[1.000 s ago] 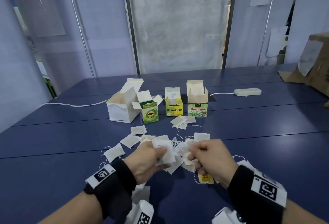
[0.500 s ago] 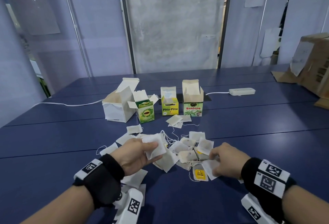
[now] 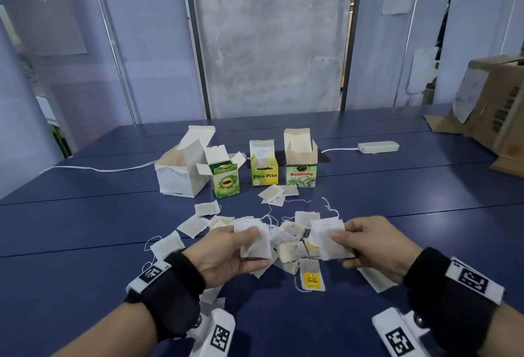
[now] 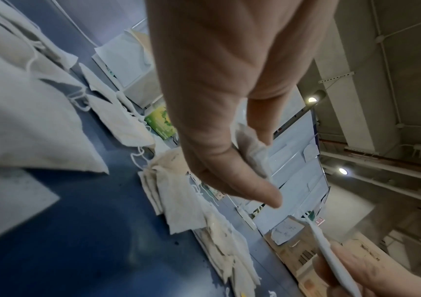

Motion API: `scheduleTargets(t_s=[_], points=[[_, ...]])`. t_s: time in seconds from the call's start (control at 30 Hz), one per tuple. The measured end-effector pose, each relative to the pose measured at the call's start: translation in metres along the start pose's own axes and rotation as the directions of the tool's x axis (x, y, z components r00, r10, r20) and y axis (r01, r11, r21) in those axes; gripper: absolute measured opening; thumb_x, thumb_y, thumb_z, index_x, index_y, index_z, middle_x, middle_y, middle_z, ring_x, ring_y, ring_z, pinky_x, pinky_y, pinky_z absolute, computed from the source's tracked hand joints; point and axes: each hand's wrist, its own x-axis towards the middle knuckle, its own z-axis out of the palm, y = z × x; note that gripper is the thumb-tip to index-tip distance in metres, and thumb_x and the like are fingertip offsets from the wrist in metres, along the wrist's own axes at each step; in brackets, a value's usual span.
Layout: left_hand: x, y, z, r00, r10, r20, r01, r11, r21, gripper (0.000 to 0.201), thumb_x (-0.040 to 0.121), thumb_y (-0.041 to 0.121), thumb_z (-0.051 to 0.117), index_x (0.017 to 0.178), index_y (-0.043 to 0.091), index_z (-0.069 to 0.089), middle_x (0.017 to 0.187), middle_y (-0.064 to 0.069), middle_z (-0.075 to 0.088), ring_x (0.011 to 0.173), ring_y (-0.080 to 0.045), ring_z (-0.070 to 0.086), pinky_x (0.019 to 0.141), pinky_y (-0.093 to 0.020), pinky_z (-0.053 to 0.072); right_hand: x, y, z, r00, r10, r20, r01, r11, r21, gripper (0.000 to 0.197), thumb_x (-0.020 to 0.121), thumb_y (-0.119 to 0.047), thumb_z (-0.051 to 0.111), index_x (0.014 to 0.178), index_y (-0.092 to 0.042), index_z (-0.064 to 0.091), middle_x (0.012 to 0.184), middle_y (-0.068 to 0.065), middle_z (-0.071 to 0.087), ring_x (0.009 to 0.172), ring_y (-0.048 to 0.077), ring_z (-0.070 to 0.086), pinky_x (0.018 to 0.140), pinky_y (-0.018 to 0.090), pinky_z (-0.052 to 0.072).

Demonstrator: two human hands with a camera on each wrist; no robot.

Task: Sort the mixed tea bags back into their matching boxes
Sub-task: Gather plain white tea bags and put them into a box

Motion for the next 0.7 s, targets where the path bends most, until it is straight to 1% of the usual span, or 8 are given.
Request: scheduleTargets(t_s=[0.1, 0.2, 0.27, 0.33, 0.47, 0.57, 0.67, 0.7], points=[[0.000, 0.000, 0.007, 0.998, 0.035, 0.050, -0.036, 0.999, 0.021, 0.027, 0.091, -0.001, 0.055, 0.118, 0.000, 0.057, 0.105, -0.018, 0.069, 0.088, -0.028, 0.069, 0.064, -0.033, 0.060, -0.004, 0.000, 0.009, 0.993, 0.081, 0.080, -0.100, 0.961, 0.259, 0.015, 0.091, -0.007, 0.061, 0.098, 0.006, 0.062, 0.081, 0.016, 0.074, 0.068, 0.024, 0.073, 0.053, 0.028, 0.059], [0.000, -0.004, 0.014, 0.995, 0.064, 0.071, -0.072, 0.990, 0.118, 0.029, 0.093, -0.001, 0.053, 0.121, 0.003, 0.055, 0.105, -0.013, 0.069, 0.084, -0.025, 0.070, 0.065, -0.032, 0.060, -0.008, 0.000, 0.025, 0.988, 0.083, 0.133, -0.129, 0.911, 0.391, 0.013, 0.090, -0.005, 0.061, 0.099, 0.004, 0.064, 0.090, 0.018, 0.074, 0.075, 0.027, 0.073, 0.057, 0.031, 0.060], [-0.001, -0.007, 0.019, 0.992, 0.080, 0.096, -0.094, 0.982, 0.161, 0.029, 0.095, 0.000, 0.050, 0.124, 0.005, 0.053, 0.106, -0.013, 0.068, 0.082, -0.025, 0.069, 0.063, -0.033, 0.059, -0.009, -0.001, 0.038, 0.989, 0.068, 0.132, -0.111, 0.926, 0.361, 0.017, 0.087, -0.010, 0.066, 0.100, 0.002, 0.066, 0.087, 0.014, 0.074, 0.072, 0.024, 0.071, 0.055, 0.029, 0.059], [-0.002, -0.008, 0.023, 0.989, 0.081, 0.125, -0.102, 0.980, 0.172, 0.028, 0.097, 0.005, 0.047, 0.125, 0.007, 0.053, 0.103, -0.012, 0.069, 0.078, -0.024, 0.069, 0.062, -0.034, 0.058, -0.010, -0.002, 0.051, 0.996, 0.041, 0.081, -0.063, 0.954, 0.291, 0.015, 0.085, -0.012, 0.070, 0.094, 0.000, 0.068, 0.075, 0.011, 0.071, 0.059, 0.018, 0.065, 0.049, 0.026, 0.055], [-0.007, -0.005, 0.025, 0.989, 0.054, 0.141, -0.072, 0.989, 0.128, 0.029, 0.102, 0.021, 0.039, 0.125, 0.006, 0.051, 0.102, -0.013, 0.070, 0.077, -0.027, 0.070, 0.059, -0.035, 0.057, -0.008, -0.004, 0.066, 0.999, -0.018, -0.029, 0.024, 0.969, 0.245, 0.011, 0.081, -0.007, 0.073, 0.079, 0.002, 0.067, 0.064, 0.012, 0.062, 0.048, 0.016, 0.056, 0.042, 0.023, 0.050], [-0.010, -0.004, 0.021, 0.972, 0.055, 0.230, -0.084, 0.989, 0.120, 0.035, 0.095, 0.025, 0.049, 0.123, 0.004, 0.052, 0.103, -0.015, 0.066, 0.076, -0.026, 0.068, 0.062, -0.035, 0.056, -0.007, -0.006, 0.073, 0.997, -0.043, -0.063, 0.057, 0.969, 0.241, 0.015, 0.078, -0.008, 0.077, 0.079, 0.003, 0.067, 0.061, 0.012, 0.060, 0.046, 0.015, 0.055, 0.043, 0.023, 0.051], [-0.014, -0.005, 0.020, 0.934, 0.064, 0.351, -0.130, 0.977, 0.167, 0.020, 0.086, 0.017, 0.058, 0.103, 0.015, 0.069, 0.090, -0.009, 0.069, 0.072, -0.018, 0.066, 0.064, -0.030, 0.055, -0.007, -0.008, 0.080, 0.997, -0.051, -0.057, 0.063, 0.970, 0.237, 0.015, 0.078, -0.009, 0.077, 0.075, 0.001, 0.066, 0.056, 0.011, 0.058, 0.043, 0.016, 0.055, 0.044, 0.025, 0.052], [-0.014, -0.006, 0.020, 0.929, 0.068, 0.365, -0.140, 0.975, 0.175, 0.018, 0.085, 0.014, 0.059, 0.098, 0.017, 0.071, 0.088, -0.008, 0.069, 0.070, -0.017, 0.064, 0.063, -0.029, 0.054, -0.007, -0.008, 0.082, 0.998, -0.053, -0.044, 0.062, 0.972, 0.226, 0.015, 0.079, -0.010, 0.077, 0.076, 0.001, 0.067, 0.055, 0.011, 0.058, 0.043, 0.016, 0.055, 0.045, 0.027, 0.053]])
